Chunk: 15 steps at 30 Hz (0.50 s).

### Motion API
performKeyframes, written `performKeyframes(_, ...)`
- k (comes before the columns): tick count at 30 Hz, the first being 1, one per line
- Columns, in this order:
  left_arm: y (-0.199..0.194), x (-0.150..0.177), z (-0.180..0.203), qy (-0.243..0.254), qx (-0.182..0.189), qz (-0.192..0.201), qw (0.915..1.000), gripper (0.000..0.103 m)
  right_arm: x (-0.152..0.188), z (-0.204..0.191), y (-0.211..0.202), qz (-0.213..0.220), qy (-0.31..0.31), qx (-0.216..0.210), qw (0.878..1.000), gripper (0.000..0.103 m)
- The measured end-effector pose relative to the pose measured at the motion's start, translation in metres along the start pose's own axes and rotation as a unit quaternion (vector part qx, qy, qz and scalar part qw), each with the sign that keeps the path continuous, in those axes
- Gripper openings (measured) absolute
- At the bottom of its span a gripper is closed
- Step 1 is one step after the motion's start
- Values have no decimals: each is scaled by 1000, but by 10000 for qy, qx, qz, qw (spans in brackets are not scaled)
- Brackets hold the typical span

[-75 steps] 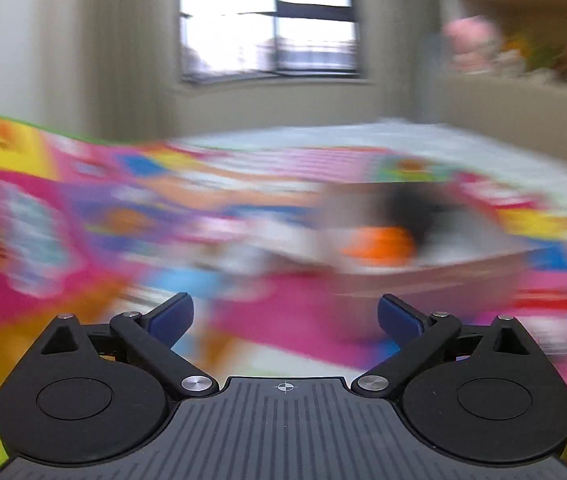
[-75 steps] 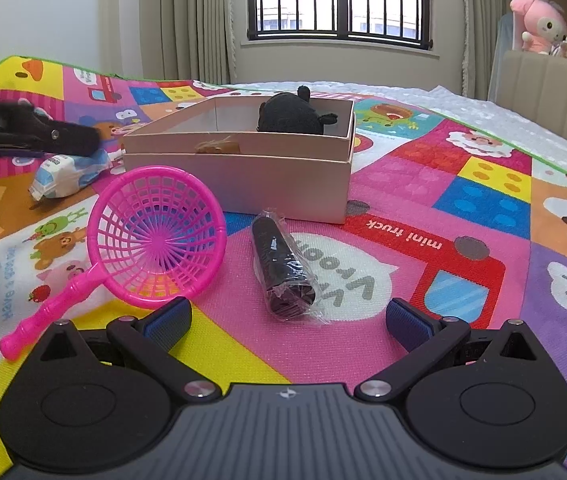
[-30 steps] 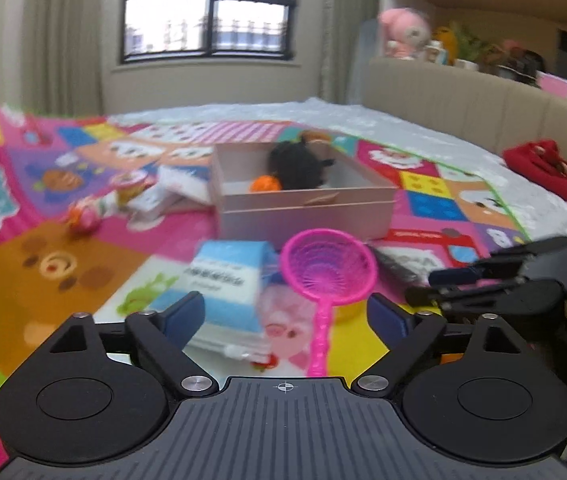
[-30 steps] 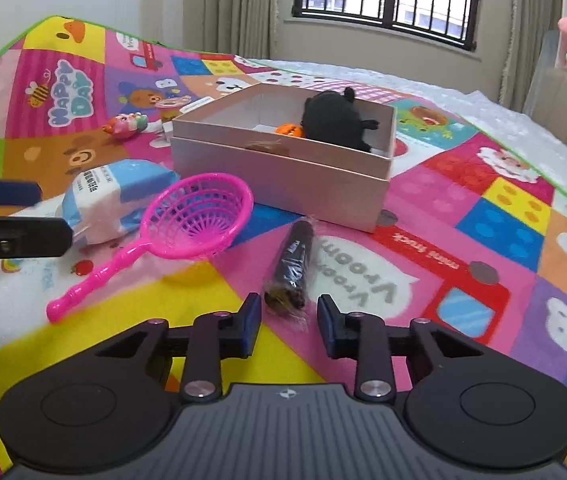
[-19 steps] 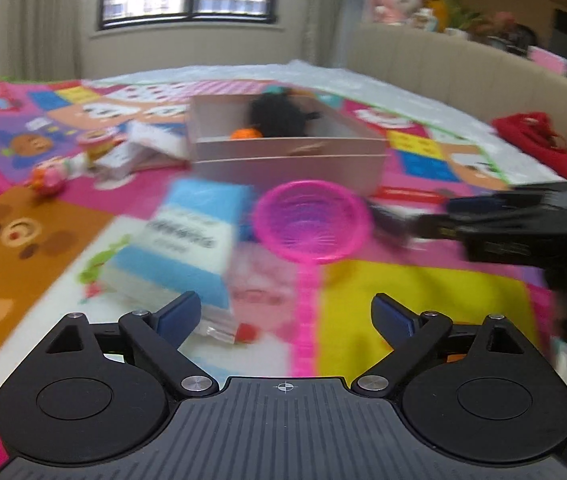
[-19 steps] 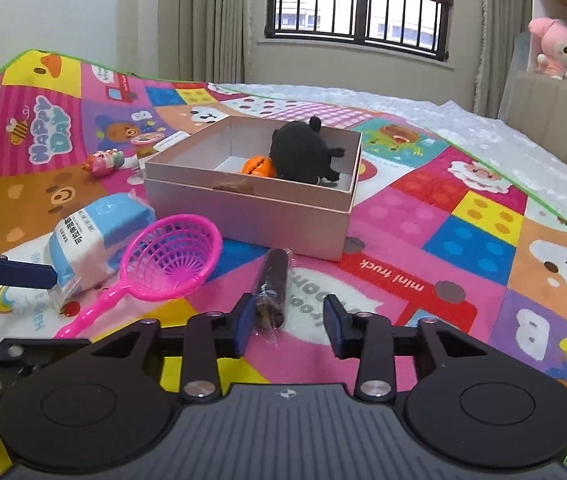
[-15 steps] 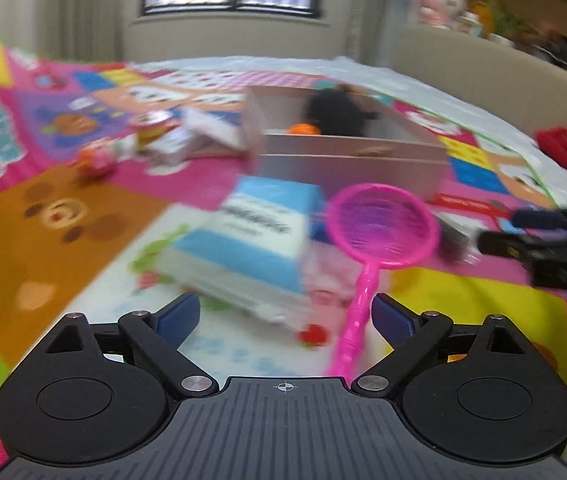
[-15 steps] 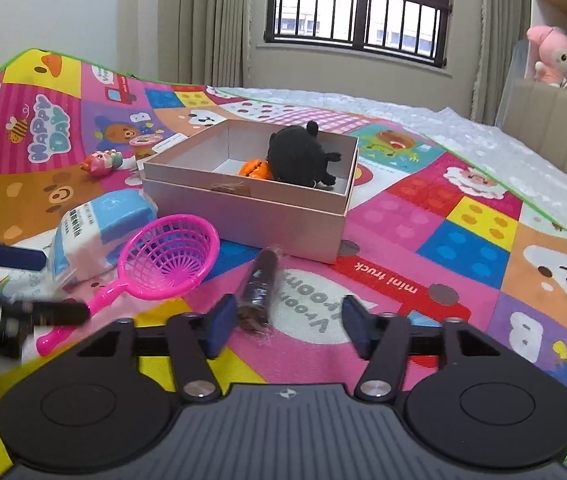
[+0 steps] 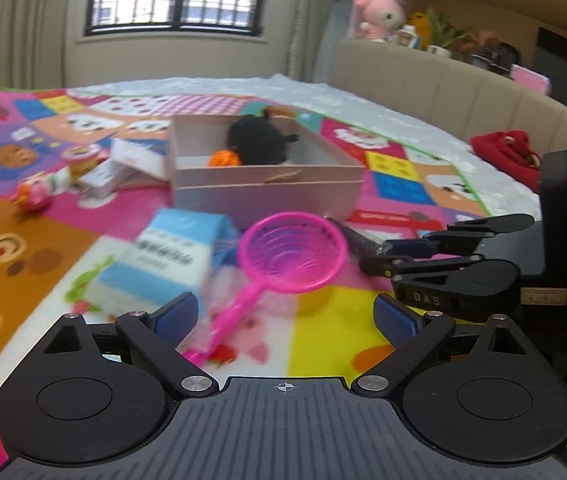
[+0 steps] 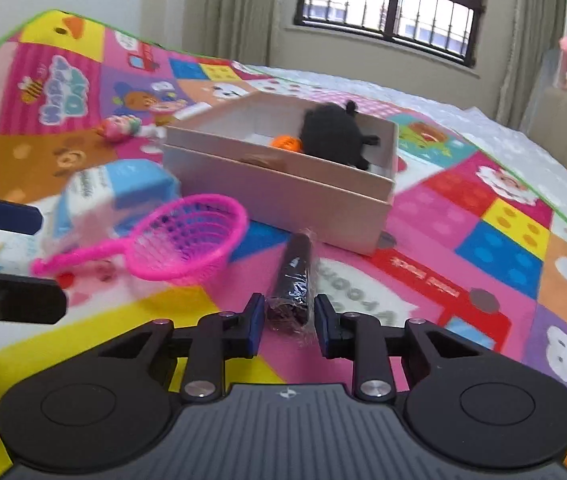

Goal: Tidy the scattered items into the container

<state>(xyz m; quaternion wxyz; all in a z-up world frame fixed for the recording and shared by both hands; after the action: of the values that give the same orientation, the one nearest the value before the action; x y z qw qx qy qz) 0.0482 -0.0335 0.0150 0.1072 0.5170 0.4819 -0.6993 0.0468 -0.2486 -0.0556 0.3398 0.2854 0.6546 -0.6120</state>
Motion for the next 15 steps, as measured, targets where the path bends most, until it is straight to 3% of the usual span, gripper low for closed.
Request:
performKeyframes(6,33,4,2,139,112,-303,9994,100,1,41,-11,38,376,499,9980,26)
performKeyframes(9,38,9,1,36,188,-453,9988,100,0,49,-20,143,444,534,9975,34)
performKeyframes(11,35,9,8,-73,442,-463,9979,100,-2,51,-23,229,467,521,9973,45)
performKeyframes(15,30,9,33,-231,965,-424,9942,100,-5,50,-20,251,532,398,9975,46)
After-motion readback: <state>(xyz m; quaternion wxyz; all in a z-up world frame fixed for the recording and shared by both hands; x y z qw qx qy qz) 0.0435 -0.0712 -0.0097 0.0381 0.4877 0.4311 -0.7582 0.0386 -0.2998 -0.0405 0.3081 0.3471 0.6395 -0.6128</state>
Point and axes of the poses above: each gripper's, at about its wrist camera, not at the fingertips, and y roughly the way its jaws point, z to its right, x to its underside, the point moved 6 cm from there along y, roughly the way its jaws point, and after that the axes turned 10 degrees about y, right-handed, at the moved point
